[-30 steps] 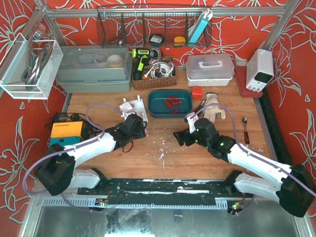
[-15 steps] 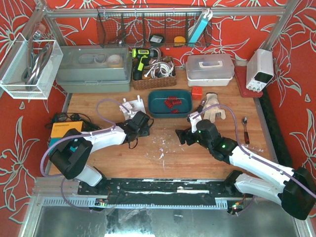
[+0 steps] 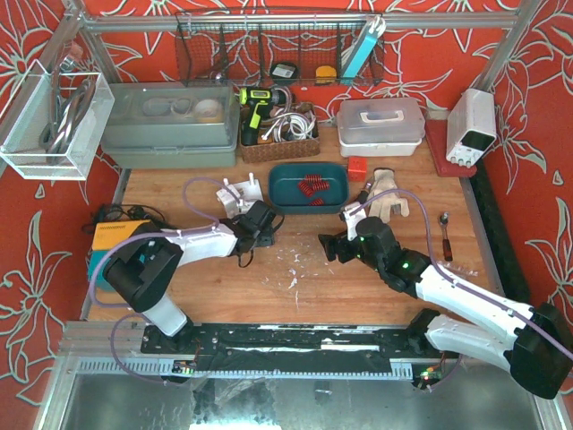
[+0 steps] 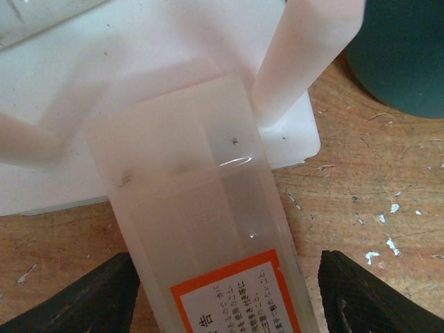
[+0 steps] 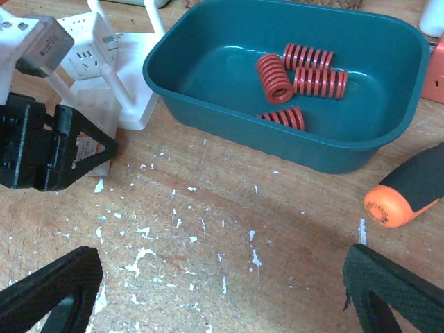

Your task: Install the large spring

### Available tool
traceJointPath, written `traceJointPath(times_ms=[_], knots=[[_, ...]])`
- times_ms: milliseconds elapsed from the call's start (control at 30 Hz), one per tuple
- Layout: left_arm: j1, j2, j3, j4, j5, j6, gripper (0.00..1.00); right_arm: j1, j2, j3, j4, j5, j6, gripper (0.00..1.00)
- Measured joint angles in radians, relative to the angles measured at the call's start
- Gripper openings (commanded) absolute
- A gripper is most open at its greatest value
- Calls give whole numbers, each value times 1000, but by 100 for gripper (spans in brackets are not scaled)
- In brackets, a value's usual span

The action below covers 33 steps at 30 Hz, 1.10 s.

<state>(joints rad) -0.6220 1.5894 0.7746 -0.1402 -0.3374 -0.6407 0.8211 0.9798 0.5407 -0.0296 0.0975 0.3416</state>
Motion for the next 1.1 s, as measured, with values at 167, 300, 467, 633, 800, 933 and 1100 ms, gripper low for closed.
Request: traceJointPath(times_ms=[167, 300, 467, 633, 800, 933, 1100], knots=[[0, 47, 20, 0, -3, 11, 65, 0, 0, 0, 0, 1, 0, 96], [0, 65, 24, 0, -15, 16, 58, 0, 0, 0, 0, 7, 0, 95], [-1, 63, 21, -3, -23, 27, 46, 0, 0, 0, 0, 12, 0, 96], [-2, 16, -19, -13, -15, 34, 41, 0, 0, 0, 0, 19, 0, 96], [-6, -93, -44, -55, -9, 36, 34, 0, 0, 0, 0, 33, 0, 95], [-7, -221, -57, -69, -6, 38, 30, 0, 0, 0, -1, 43, 0, 96], [-3, -385, -98, -79, -43, 24, 28, 0, 0, 0, -1, 52, 0, 96]])
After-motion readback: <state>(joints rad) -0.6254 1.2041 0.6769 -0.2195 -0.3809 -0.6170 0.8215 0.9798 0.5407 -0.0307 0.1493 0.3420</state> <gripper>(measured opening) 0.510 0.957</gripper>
